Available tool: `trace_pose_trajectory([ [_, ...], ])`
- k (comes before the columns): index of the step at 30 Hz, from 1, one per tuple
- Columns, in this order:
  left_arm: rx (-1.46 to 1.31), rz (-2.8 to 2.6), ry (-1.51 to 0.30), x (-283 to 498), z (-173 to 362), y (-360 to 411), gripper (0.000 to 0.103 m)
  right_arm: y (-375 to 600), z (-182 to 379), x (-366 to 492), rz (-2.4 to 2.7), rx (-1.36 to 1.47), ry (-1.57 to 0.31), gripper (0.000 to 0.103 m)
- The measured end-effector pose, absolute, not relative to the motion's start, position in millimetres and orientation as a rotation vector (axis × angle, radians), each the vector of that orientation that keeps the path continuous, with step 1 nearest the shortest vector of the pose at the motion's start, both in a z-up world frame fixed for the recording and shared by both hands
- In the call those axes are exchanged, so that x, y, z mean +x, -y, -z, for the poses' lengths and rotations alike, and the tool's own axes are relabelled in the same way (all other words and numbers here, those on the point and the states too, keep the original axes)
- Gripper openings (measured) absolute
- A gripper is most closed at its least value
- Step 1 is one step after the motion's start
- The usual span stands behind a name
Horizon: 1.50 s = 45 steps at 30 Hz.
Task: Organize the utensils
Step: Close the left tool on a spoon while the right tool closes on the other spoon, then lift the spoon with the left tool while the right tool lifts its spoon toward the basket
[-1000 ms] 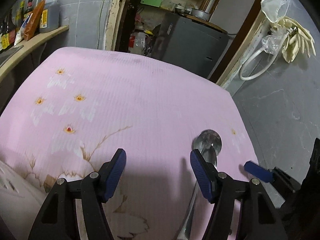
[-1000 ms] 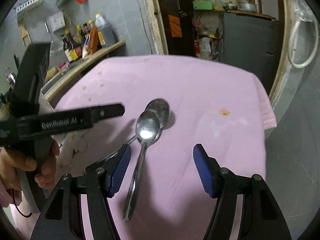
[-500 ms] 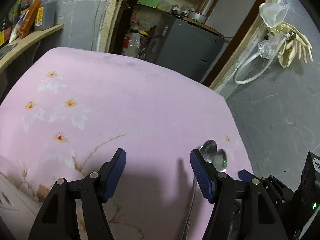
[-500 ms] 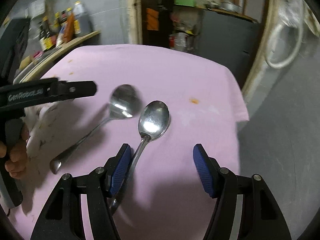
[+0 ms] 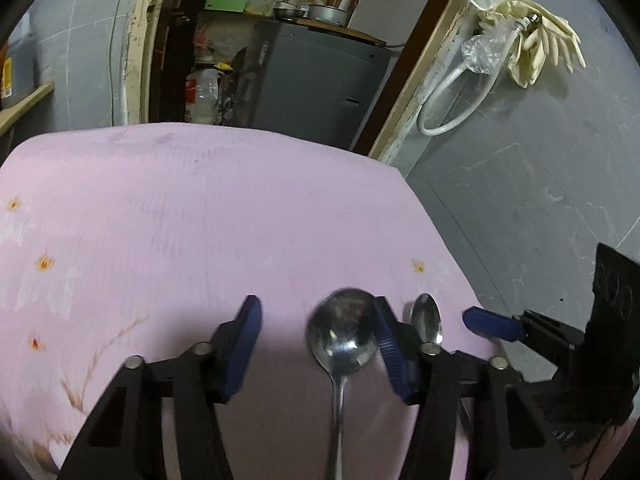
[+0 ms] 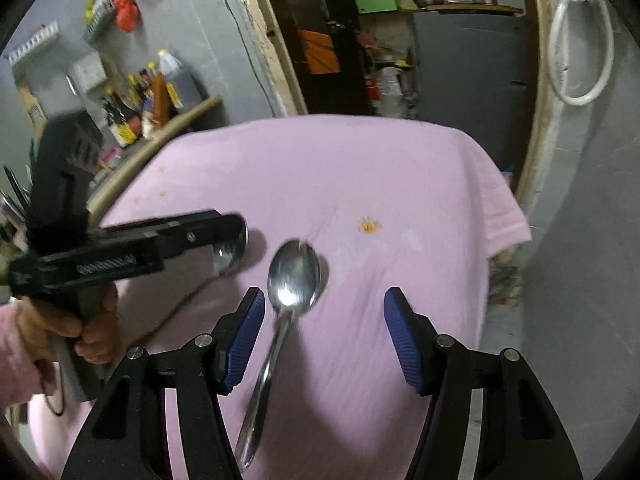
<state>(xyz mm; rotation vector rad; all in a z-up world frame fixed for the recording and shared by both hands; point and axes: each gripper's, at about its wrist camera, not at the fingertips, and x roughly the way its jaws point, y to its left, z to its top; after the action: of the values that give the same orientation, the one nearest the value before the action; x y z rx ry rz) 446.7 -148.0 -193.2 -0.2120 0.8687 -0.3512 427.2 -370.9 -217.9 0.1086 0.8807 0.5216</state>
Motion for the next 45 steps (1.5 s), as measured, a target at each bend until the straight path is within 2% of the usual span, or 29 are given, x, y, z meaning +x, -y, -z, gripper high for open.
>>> trace_pose_trajectory([
  [2,-0.206,0.355,-0.874,450,193,147,0.039,371,220,436,-0.575,0.111,-0.885,0.05],
  [4,-0.207,0.375,-0.877,451,193,145,0.038,366,224,447,-0.641,0.089,-0.903,0.047],
  [10,-0.139,0.445,-0.894,454,192,152,0.036,350,229,460,-0.806,-0.023,-0.904,0.026],
  [12,-0.129,0.459,-0.901,455,192,153,0.031,343,226,458,-0.831,-0.091,-0.887,0.015],
  [15,-0.102,0.468,-0.905,452,191,156,0.024,338,217,447,-0.846,-0.142,-0.862,0.007],
  [18,-0.025,0.449,-0.896,445,190,167,0.014,343,207,442,-0.835,-0.12,-0.852,0.005],
  [24,-0.024,0.427,-0.892,437,183,167,0.005,368,195,427,-0.732,0.005,-0.844,0.003],
  [30,0.023,0.387,-0.883,418,169,172,0.003,390,172,395,-0.587,0.1,-0.773,0.003],
  [36,0.06,0.342,-0.8,371,138,178,0.003,391,140,354,-0.465,0.103,-0.674,0.003],
  [45,-0.02,0.271,-0.65,304,76,146,0.003,354,61,293,-0.313,0.095,-0.478,0.003],
])
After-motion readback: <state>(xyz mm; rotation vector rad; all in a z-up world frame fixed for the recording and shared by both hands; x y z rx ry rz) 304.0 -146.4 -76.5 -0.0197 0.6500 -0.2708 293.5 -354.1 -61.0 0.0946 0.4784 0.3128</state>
